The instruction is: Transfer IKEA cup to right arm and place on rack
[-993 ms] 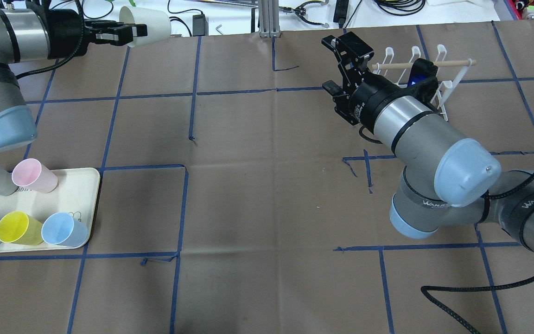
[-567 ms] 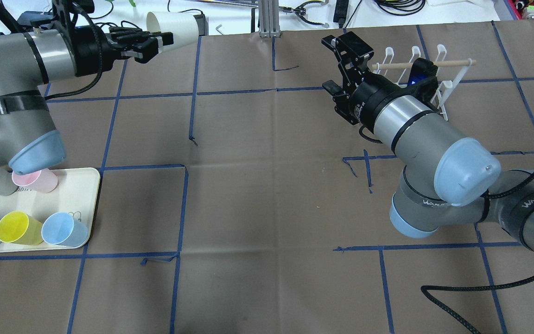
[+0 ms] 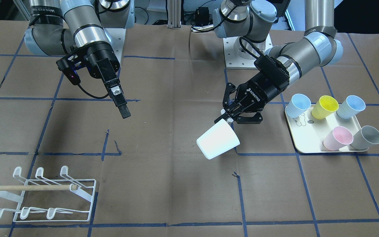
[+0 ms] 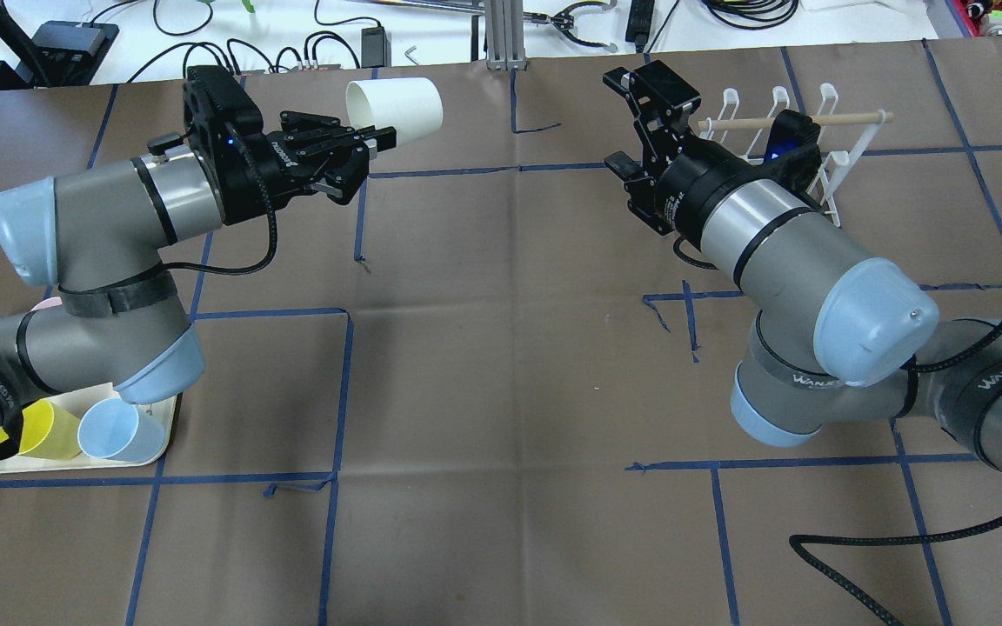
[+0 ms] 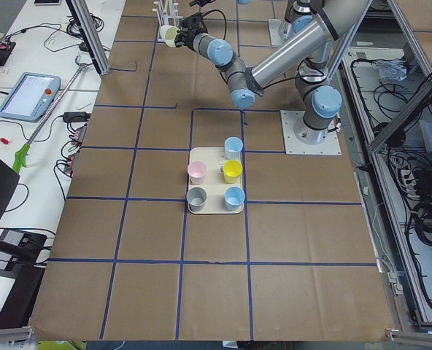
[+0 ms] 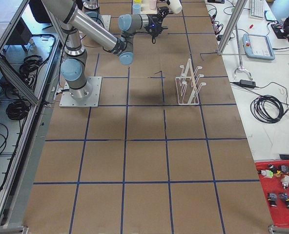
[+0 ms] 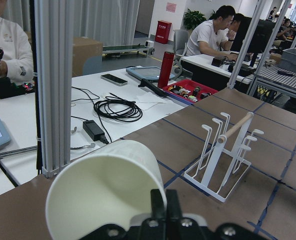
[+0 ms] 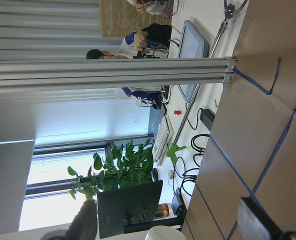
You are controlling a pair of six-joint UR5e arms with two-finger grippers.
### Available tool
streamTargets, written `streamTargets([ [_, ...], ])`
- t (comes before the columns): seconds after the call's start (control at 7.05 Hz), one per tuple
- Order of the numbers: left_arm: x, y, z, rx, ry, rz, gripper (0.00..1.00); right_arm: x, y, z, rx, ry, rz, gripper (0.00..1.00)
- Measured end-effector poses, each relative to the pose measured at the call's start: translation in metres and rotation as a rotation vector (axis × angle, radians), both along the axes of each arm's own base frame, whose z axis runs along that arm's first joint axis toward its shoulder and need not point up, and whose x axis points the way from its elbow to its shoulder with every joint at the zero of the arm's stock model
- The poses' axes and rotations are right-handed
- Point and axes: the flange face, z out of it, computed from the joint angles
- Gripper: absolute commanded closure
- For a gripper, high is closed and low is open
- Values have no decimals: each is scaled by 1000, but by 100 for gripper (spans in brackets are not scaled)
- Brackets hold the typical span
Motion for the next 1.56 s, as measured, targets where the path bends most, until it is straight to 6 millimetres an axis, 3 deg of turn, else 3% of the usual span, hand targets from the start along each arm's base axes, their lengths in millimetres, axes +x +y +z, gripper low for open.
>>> streamTargets([
  [0.71,-62,24,1,52,52,-72,100,8,-1,-8,101,1,-19,0],
  [1.13,-72,29,3,65,62,-84,100,28,7,-13,213,-112,-43,1],
  [1.56,-80,32,-1,65,50,-88,100,41,8,-17,276,-111,-50,1],
])
